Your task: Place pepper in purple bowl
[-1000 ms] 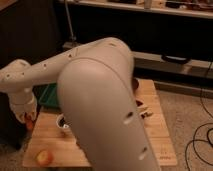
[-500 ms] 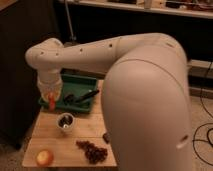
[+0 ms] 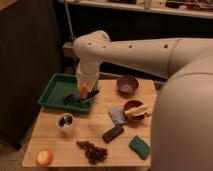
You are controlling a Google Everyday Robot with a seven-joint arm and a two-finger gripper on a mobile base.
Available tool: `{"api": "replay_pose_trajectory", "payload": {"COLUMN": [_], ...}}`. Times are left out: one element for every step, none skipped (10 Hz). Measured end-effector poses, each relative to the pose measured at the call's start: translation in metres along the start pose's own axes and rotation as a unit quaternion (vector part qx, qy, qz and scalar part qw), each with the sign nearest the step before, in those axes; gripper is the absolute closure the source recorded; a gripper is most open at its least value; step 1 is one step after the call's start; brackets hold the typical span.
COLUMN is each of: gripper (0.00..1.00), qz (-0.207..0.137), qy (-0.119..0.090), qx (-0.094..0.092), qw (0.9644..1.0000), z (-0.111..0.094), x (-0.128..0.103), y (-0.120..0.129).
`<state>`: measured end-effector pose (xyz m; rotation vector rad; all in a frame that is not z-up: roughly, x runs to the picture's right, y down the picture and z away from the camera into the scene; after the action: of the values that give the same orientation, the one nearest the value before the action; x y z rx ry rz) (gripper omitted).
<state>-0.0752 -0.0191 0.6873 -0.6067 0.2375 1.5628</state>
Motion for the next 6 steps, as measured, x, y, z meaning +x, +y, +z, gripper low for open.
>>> {"api": "replay_pose_trajectory", "payload": {"gripper": [1.0, 1.0, 1.0, 1.0, 1.0, 1.0], "qz": [0.02, 0.04, 0.063, 0.082, 0.099, 0.12], "qy": [-0.008, -0.015, -0.023, -0.029, -0.035, -0.042], "qx": [0.002, 0.004, 0.006, 0.008, 0.01, 0.013], "qw": [0.9998, 0.9991, 0.9977, 0.9962, 0.9944, 0.9918], "z": [-0.009, -0.017, -0.026, -0.033, -0.04, -0.048], "x": [-0.002, -0.002, 0.0, 0.003, 0.006, 0.01], "y": [-0.028, -0.056, -0.086, -0.111, -0.134, -0.162]}}
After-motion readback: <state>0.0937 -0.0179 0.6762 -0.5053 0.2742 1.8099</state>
